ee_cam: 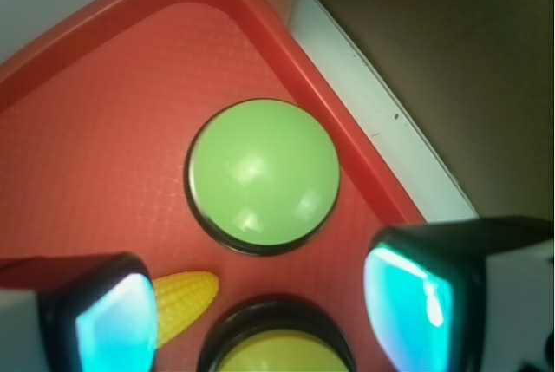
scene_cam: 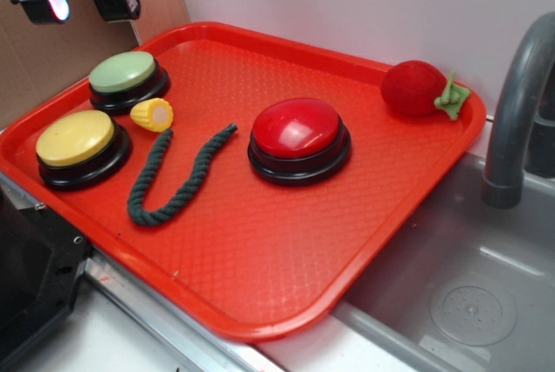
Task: Push the green button.
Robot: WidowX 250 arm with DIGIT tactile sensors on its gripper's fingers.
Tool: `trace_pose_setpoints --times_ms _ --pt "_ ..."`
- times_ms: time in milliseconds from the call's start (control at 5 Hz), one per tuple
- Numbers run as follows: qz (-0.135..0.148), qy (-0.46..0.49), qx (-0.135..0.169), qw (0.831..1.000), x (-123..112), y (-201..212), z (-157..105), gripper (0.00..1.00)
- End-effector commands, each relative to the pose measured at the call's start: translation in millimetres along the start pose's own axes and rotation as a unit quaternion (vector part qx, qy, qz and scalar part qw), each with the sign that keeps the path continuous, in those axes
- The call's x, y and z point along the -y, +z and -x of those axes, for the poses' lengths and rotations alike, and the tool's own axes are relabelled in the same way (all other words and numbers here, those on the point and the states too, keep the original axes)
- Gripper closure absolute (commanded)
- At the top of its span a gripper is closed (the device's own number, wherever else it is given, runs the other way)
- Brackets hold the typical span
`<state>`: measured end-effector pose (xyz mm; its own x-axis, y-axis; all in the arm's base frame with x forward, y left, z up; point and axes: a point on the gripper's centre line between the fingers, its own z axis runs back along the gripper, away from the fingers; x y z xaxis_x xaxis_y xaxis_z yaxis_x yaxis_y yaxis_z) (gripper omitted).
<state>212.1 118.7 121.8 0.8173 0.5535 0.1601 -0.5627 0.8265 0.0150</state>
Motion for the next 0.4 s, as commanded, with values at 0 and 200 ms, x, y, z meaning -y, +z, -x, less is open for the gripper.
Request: trace_pose_setpoints --times_ms 0,200 --pt "0.013 -0.016 0.053 0.998 1.1 29.8 -3.4 0.00" --pt "0.002 -0.026 0.058 0.998 3.0 32.7 -1.6 0.00"
